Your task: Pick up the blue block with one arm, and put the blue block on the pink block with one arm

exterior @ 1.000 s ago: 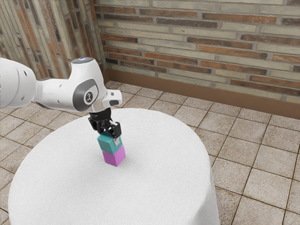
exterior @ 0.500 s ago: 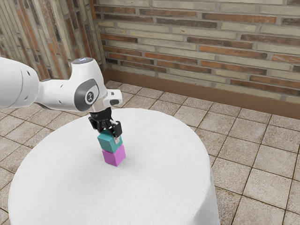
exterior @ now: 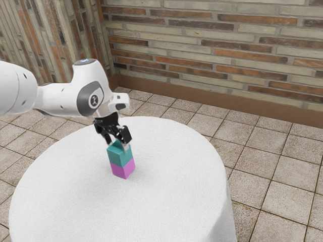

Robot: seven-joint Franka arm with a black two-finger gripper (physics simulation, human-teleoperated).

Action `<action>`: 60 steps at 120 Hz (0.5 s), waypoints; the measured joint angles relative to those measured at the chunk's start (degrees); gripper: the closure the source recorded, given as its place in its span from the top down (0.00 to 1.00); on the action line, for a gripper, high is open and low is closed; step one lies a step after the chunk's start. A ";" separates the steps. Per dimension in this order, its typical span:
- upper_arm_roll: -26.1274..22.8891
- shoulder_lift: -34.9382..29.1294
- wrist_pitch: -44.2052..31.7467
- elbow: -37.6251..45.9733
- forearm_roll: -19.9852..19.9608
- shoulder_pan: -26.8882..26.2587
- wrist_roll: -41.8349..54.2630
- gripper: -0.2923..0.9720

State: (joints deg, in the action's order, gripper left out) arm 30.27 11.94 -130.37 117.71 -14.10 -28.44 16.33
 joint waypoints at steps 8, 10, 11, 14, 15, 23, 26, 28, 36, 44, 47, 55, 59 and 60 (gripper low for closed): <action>0.76 -1.02 0.14 0.02 0.10 -0.22 0.21 0.73; 1.01 -1.35 0.18 0.04 0.15 -0.36 0.26 0.73; 1.12 -1.49 0.20 0.05 0.17 -0.42 0.29 0.73; 1.50 -1.85 0.25 0.06 0.22 -0.68 0.36 0.73; 1.64 -1.96 0.27 0.06 0.24 -0.79 0.38 0.74; 2.89 -2.75 0.37 0.07 0.38 -2.03 0.55 0.74; 3.70 -3.02 0.40 0.05 0.41 -2.89 0.60 0.74; 4.38 -3.14 0.43 0.04 0.43 -3.62 0.64 0.74; 8.51 -3.40 0.51 0.03 0.48 -7.80 0.76 0.75; 10.49 -3.51 0.58 0.07 0.58 -9.71 0.87 0.75; 10.81 -3.53 0.59 0.08 0.61 -10.02 0.91 0.75; 11.18 -3.54 0.63 0.08 0.66 -10.40 0.99 0.75; 11.31 -3.57 0.64 0.10 0.68 -10.47 1.01 0.75; 11.33 -3.59 0.64 0.11 0.68 -10.47 1.02 0.75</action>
State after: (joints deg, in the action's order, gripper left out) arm 41.60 8.34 -129.73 117.82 -13.41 -38.91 17.35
